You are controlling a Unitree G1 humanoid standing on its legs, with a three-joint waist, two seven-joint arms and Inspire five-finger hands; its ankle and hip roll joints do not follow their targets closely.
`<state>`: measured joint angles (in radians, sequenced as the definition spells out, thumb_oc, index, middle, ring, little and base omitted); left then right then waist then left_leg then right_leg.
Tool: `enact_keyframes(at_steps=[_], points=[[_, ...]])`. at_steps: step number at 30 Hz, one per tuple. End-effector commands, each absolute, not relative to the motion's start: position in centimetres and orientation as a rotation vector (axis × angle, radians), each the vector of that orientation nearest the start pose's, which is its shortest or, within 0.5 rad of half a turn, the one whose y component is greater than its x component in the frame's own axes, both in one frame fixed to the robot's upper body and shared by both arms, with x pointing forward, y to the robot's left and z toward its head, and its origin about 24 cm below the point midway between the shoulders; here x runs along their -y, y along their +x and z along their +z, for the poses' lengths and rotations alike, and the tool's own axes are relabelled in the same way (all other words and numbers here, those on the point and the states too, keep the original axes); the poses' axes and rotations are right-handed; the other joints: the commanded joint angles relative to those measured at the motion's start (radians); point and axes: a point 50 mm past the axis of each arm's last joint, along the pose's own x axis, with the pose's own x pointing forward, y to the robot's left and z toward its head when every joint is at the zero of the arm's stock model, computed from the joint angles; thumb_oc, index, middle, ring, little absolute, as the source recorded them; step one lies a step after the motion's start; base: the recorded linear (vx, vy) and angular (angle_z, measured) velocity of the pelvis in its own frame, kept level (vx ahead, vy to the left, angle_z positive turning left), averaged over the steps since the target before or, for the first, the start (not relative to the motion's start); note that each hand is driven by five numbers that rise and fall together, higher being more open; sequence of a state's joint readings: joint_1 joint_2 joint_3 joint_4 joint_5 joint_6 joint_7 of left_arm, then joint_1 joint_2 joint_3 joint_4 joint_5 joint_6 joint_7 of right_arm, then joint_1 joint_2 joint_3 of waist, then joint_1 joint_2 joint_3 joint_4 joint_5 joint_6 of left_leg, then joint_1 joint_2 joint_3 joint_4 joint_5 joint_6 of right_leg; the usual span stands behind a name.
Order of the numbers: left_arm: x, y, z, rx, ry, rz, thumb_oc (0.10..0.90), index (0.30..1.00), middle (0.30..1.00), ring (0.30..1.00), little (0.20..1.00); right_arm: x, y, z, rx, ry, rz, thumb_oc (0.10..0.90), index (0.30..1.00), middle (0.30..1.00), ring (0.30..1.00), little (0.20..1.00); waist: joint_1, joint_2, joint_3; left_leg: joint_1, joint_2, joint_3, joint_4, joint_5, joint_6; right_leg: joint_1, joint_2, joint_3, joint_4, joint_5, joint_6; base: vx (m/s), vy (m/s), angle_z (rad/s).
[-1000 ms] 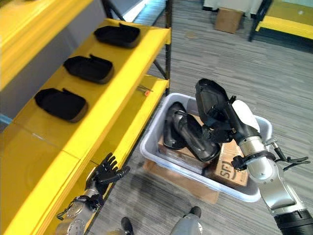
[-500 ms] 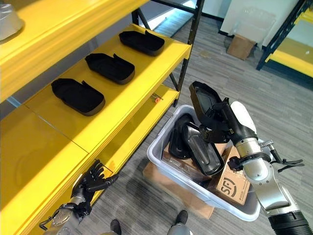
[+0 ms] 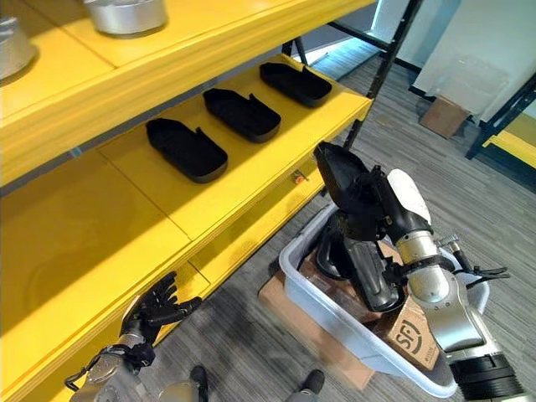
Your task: Move parts from the plastic box to the shelf.
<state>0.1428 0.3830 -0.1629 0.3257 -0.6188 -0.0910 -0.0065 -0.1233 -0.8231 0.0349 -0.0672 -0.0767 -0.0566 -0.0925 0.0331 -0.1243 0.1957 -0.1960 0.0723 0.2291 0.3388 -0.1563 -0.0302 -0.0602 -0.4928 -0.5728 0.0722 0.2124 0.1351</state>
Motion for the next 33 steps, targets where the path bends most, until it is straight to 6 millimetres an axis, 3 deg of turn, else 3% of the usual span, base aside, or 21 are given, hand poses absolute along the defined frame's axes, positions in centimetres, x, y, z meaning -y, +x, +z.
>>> enact_keyframes(at_steps=[1, 3, 4, 5, 6, 7, 8, 10, 14, 16, 22, 33], points=[[-22.3, 22.8, 0.1, -0.157, -0.153, 0.019, 0.9, 1.0, 1.0, 1.0, 1.0, 24.9, 28.0, 22.9, 0.624, -0.927, -0.12, 0.4, 0.3, 0.3, 0.3, 0.3, 0.009, 0.007, -0.009, 0.087, -0.002, -0.021, -0.03, -0.102, 0.042, 0.015, -0.087, 0.073, 0.058, 0.103, 0.121, 0.09, 0.317, 0.37], [-22.1, 23.2, 0.4, -0.142, -0.15, 0.008, 0.9, 1.0, 1.0, 1.0, 1.0, 25.1, 28.1, 22.9, 0.61, -0.943, -0.123, 0.4, 0.3, 0.3, 0.3, 0.3, -0.023, 0.006, 0.001, 0.104, -0.029, -0.038, -0.071, -0.072, 0.059, -0.03, -0.06, 0.194, 0.069, 0.118, 0.099, 0.04, 0.21, 0.49], [-21.9, 23.6, 0.7, -0.132, -0.145, 0.001, 0.9, 1.0, 1.0, 1.0, 1.0, 25.4, 28.1, 22.9, 0.599, -0.947, -0.125, 0.4, 0.3, 0.3, 0.3, 0.3, -0.048, 0.008, 0.005, 0.118, -0.045, -0.061, -0.107, -0.054, 0.068, -0.066, 0.003, 0.3, 0.083, 0.094, 0.084, 0.04, 0.213, 0.51], [-21.8, 23.7, 0.6, -0.133, -0.145, -0.005, 0.9, 1.0, 1.0, 1.0, 1.0, 25.7, 28.0, 22.8, 0.586, -0.945, -0.133, 0.4, 0.3, 0.3, 0.3, 0.3, -0.058, 0.012, 0.007, 0.133, -0.053, -0.069, -0.137, -0.042, 0.073, -0.101, 0.057, 0.356, 0.102, 0.06, 0.076, 0.06, 0.139, 0.56], [-21.8, 23.8, 0.6, -0.133, -0.145, -0.005, 0.9, 1.0, 1.0, 1.0, 1.0, 25.7, 28.0, 22.8, 0.586, -0.945, -0.134, 0.4, 0.3, 0.3, 0.3, 0.3, -0.056, 0.009, 0.005, 0.132, -0.055, -0.067, -0.142, -0.035, 0.073, -0.106, 0.055, 0.359, 0.103, 0.062, 0.074, 0.11, 0.176, 0.5], [-21.2, 24.0, 0.5, -0.142, -0.145, -0.025, 0.9, 1.0, 1.0, 1.0, 1.0, 26.5, 27.6, 22.3, 0.56, -0.931, -0.145, 0.4, 0.3, 0.3, 0.3, 0.3, -0.081, 0.016, 0.005, 0.152, -0.071, -0.098, -0.19, -0.015, 0.083, -0.131, 0.162, 0.428, 0.14, -0.028, 0.05, 0.06, 0.098, 0.51], [-21.2, 24.0, 0.5, -0.142, -0.145, -0.026, 0.9, 1.0, 1.0, 1.0, 1.0, 26.6, 27.5, 22.3, 0.56, -0.931, -0.146, 0.4, 0.3, 0.3, 0.3, 0.3, -0.081, 0.015, 0.003, 0.15, -0.072, -0.098, -0.194, -0.009, 0.083, -0.135, 0.16, 0.428, 0.14, -0.026, 0.048, 0.13, 0.16, 0.4], [-20.6, 24.0, 0.2, -0.156, -0.141, -0.055, 0.9, 1.0, 1.0, 1.0, 1.0, 27.0, 27.1, 21.8, 0.547, -0.902, -0.145, 0.4, 0.3, 0.3, 0.3, 0.3, -0.1, 0.015, -0.004, 0.164, -0.084, -0.135, -0.248, 0.024, 0.09, -0.152, 0.292, 0.469, 0.168, -0.112, 0.018, 0.08, 0.074, 0.63], [-20.4, 24.1, 0.1, -0.158, -0.138, -0.068, 0.9, 1.0, 1.0, 1.0, 1.0, 27.2, 26.9, 21.7, 0.545, -0.895, -0.143, 0.4, 0.3, 0.3, 0.3, 0.3, -0.11, 0.006, -0.021, 0.16, -0.093, -0.165, -0.29, 0.059, 0.086, -0.153, 0.376, 0.546, 0.134, -0.141, 0.015, 0.03, -0.013, 0.52], [-20.5, 24.2, 0.4, -0.144, -0.145, -0.062, 0.9, 1.0, 1.0, 1.0, 1.0, 26.9, 27.0, 21.9, 0.561, -0.885, -0.131, 0.4, 0.3, 0.3, 0.3, 0.3, -0.109, -0.002, -0.024, 0.157, -0.087, -0.175, -0.283, 0.057, 0.078, -0.149, 0.374, 0.585, 0.067, -0.124, 0.021, 0.05, -0.1, 0.31], [-20.6, 23.8, -0.1, -0.162, -0.154, -0.05, 0.9, 1.0, 1.0, 1.0, 1.0, 26.4, 27.2, 21.6, 0.555, -0.873, -0.105, 0.4, 0.3, 0.3, 0.3, 0.3, -0.097, -0.019, -0.061, 0.178, -0.081, -0.158, -0.294, 0.053, 0.071, -0.087, 0.357, 0.589, -0.016, -0.091, 0.027, 0.06, -0.073, 0.01], [-20.3, 23.2, -0.7, -0.188, -0.17, -0.052, 0.9, 1.0, 1.0, 1.0, 1.0, 26.6, 26.8, 21.5, 0.537, -0.878, -0.084, 0.4, 0.3, 0.3, 0.3, 0.3, -0.098, -0.008, -0.108, 0.216, -0.055, -0.162, -0.307, 0.054, 0.049, -0.027, 0.372, 0.578, -0.044, -0.151, 0.006, 0.02, -0.056, -0.01]])
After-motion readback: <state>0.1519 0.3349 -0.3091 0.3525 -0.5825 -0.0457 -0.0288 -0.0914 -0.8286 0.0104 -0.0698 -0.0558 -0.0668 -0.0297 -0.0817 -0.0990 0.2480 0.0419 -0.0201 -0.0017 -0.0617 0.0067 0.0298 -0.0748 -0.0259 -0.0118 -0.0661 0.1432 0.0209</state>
